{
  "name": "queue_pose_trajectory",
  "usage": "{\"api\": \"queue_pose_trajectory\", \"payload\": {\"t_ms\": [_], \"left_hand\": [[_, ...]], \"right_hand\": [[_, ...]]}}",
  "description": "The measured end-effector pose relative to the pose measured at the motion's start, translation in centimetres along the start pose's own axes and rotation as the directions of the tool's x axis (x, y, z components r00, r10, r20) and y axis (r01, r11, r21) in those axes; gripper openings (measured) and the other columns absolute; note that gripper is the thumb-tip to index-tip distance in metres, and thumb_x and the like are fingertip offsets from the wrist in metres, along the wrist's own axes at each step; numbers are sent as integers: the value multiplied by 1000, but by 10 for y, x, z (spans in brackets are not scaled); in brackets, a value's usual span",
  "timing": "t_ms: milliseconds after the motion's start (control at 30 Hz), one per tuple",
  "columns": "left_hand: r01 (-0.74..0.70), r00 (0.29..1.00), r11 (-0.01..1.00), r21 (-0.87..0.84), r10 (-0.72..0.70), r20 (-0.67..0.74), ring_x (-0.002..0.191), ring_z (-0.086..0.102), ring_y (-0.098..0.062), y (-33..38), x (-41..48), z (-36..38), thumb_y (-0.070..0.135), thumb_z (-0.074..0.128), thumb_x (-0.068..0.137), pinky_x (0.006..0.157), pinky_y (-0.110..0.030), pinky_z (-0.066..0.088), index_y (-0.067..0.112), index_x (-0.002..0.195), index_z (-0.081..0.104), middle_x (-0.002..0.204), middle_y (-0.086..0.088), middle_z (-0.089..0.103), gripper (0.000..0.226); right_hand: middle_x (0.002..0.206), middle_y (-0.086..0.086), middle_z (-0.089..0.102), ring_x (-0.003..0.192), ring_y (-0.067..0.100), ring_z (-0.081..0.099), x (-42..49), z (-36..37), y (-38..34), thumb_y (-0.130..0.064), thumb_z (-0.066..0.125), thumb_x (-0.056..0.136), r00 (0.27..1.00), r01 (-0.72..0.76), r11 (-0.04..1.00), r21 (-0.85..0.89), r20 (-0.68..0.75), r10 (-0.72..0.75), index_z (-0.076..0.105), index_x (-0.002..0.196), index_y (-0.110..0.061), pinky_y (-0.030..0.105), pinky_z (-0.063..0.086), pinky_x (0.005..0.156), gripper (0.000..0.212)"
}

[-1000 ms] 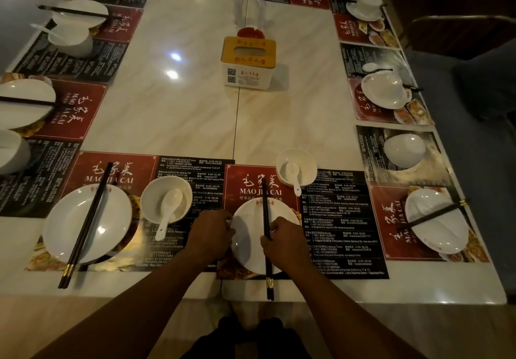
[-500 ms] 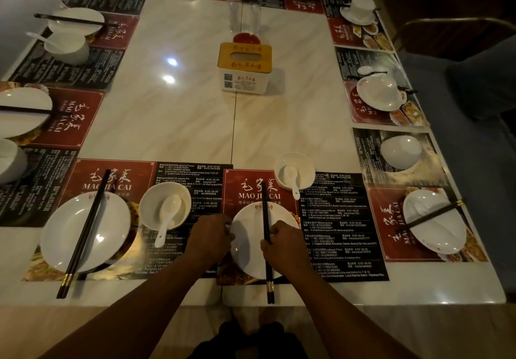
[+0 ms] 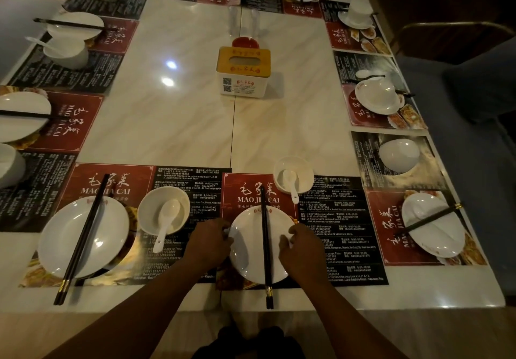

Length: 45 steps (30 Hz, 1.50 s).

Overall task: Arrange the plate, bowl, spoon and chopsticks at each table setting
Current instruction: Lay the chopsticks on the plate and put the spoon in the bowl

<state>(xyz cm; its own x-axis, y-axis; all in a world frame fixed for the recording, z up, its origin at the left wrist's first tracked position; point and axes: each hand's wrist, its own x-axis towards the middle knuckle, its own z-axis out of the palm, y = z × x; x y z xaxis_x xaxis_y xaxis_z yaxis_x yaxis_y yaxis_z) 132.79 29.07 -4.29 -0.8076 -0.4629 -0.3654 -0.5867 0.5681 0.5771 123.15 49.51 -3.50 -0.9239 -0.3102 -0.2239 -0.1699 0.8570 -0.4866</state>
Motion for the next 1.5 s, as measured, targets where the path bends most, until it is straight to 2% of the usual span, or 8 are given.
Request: {"api": "queue_pose_trajectory", "payload": {"t_ms": [133,233,600,833,967,1133,1267,1500], "left_hand": [[18,1000,997,-73,-16,26,94,65,-12,0,2,0,15,72,86,81,-26,53,20,109,72,104,1,72,24],[38,999,992,-118,-33,44,93,62,-9,0,4,0,12,71,86,77,-21,49,21,111,72,107,2,71,27],[78,994,990,-115,-68,87,103,64,-13,0,7,-2,16,72,87,90,-32,54,24,117,71,114,3,70,31],[88,993,991,-99,-79,93,98,63,-8,0,8,0,22,70,88,74,-17,45,28,112,70,107,9,69,24],[63,998,998,-29,-62,26,81,63,-2,11,14,-6,27,68,89,66,-14,41,33,95,65,86,15,65,9],[-36,993,999,-29,33,-116,71,63,-5,46,36,-13,22,65,88,61,-19,44,31,80,61,74,14,62,12],[-81,981,995,-66,68,-182,70,54,8,76,49,-12,23,67,89,61,-12,38,32,101,65,77,25,54,15],[38,993,938,-344,-73,-89,93,61,-6,111,60,4,24,57,99,68,-20,51,25,125,60,109,8,64,27]], "right_hand": [[101,-3,62,96,15,61,4,-8,27,-32,64,93,994,-112,994,15,17,112,60,109,-21,36,56,83,20],[97,-3,68,89,13,64,5,-6,38,-29,62,95,985,-143,985,96,114,131,64,111,-20,35,56,82,18],[92,-14,61,88,7,59,7,-4,44,-30,64,94,976,-181,974,135,144,162,64,110,-27,25,48,77,16],[89,-16,65,86,5,64,14,-13,47,-30,63,95,969,-182,967,176,199,147,64,96,-30,24,52,75,1],[89,-14,64,83,2,60,45,-39,43,-31,58,98,977,-205,944,260,120,179,60,88,-38,19,43,63,12],[106,-2,67,94,17,66,117,-64,22,-41,51,99,987,-161,929,333,77,144,62,113,-28,42,56,83,22],[124,6,65,106,22,64,153,-62,8,-40,56,97,986,-126,949,288,143,87,54,135,-20,36,52,89,43],[111,7,68,95,18,61,168,-67,15,-17,56,95,977,27,985,168,205,-61,62,120,-14,26,43,75,26]]}}
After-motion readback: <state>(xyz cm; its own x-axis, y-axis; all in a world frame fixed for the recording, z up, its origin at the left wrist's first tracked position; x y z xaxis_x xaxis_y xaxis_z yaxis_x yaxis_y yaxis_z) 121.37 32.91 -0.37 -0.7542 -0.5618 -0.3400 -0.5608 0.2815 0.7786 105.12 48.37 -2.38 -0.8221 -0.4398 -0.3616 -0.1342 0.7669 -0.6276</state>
